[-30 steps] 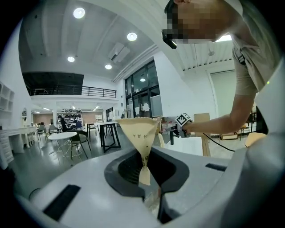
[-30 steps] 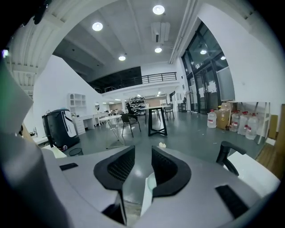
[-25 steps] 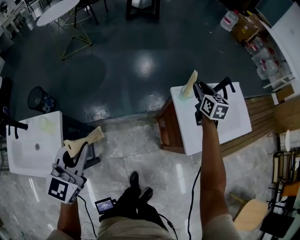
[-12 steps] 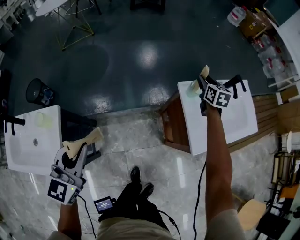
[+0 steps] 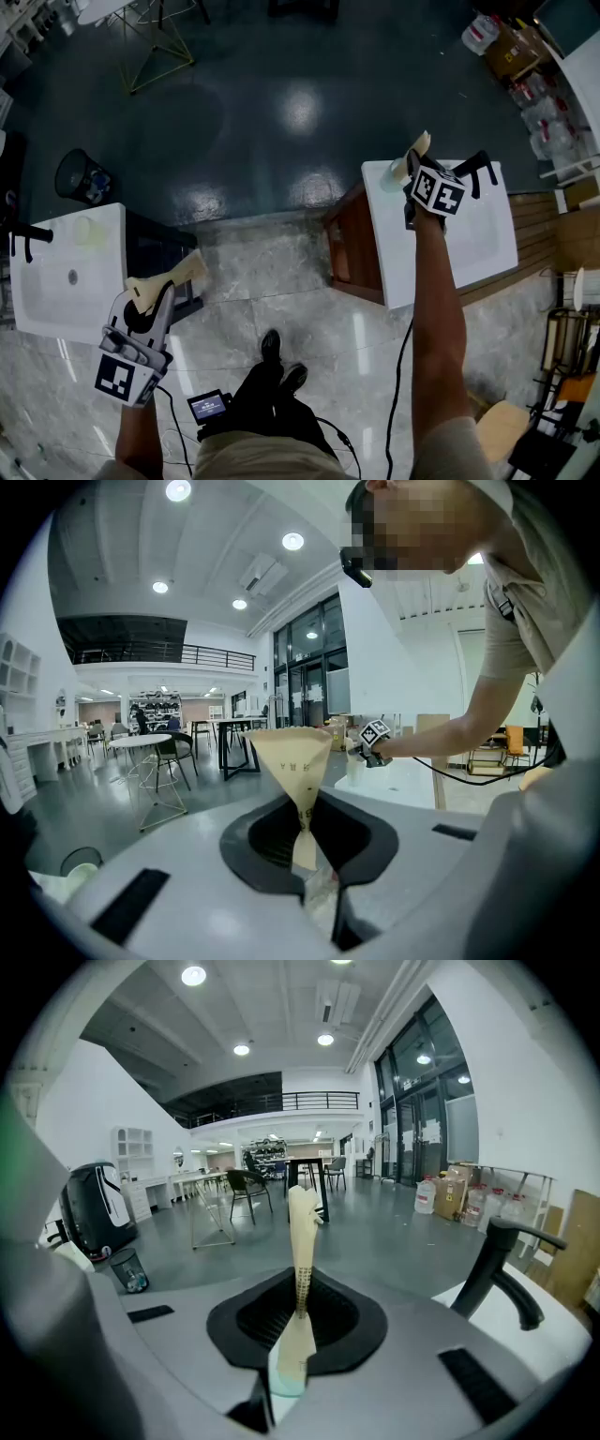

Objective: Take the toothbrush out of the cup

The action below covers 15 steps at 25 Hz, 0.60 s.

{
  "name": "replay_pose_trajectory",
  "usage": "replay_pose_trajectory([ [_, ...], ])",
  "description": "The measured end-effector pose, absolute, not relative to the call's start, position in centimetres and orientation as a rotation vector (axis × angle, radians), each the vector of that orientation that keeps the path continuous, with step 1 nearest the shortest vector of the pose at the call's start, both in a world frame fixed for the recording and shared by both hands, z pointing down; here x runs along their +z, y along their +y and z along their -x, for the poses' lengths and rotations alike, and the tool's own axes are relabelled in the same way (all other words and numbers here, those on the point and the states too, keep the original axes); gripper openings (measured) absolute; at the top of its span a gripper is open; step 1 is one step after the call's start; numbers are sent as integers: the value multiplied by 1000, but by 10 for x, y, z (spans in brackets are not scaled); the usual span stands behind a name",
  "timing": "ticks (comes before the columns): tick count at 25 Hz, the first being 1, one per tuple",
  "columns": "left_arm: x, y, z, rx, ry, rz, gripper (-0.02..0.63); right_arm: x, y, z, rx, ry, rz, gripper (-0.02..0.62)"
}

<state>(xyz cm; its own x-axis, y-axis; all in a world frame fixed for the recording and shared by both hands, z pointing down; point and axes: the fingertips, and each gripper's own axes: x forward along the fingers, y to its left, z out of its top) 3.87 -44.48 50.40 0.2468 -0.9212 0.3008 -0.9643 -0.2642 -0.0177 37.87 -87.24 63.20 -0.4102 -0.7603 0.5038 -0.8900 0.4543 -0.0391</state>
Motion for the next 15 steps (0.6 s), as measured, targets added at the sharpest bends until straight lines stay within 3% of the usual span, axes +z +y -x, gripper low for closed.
replay_pose_trajectory([
  [15, 464, -433, -57, 348, -1828, -2395, 29, 546, -852, -395, 341, -2398, -1445, 29],
])
